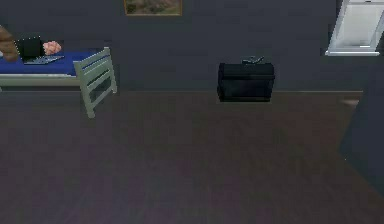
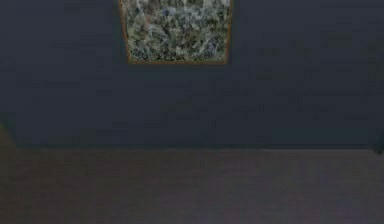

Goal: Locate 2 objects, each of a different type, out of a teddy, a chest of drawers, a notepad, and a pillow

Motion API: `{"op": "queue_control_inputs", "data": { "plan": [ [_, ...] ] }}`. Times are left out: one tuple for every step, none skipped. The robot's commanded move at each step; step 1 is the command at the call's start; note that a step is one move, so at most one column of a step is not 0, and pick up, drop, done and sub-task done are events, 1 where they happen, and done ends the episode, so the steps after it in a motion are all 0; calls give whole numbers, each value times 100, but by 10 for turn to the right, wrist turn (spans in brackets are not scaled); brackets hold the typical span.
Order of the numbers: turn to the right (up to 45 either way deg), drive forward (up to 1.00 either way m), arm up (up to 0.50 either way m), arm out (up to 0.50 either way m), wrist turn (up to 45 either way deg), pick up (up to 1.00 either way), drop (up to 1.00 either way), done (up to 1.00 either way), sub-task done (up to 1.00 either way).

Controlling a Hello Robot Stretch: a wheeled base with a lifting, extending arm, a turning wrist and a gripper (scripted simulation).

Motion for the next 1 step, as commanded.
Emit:
{"op": "queue_control_inputs", "data": {
  "plan": [
    [0,65,0,0,0,0,0,0,0]
  ]
}}
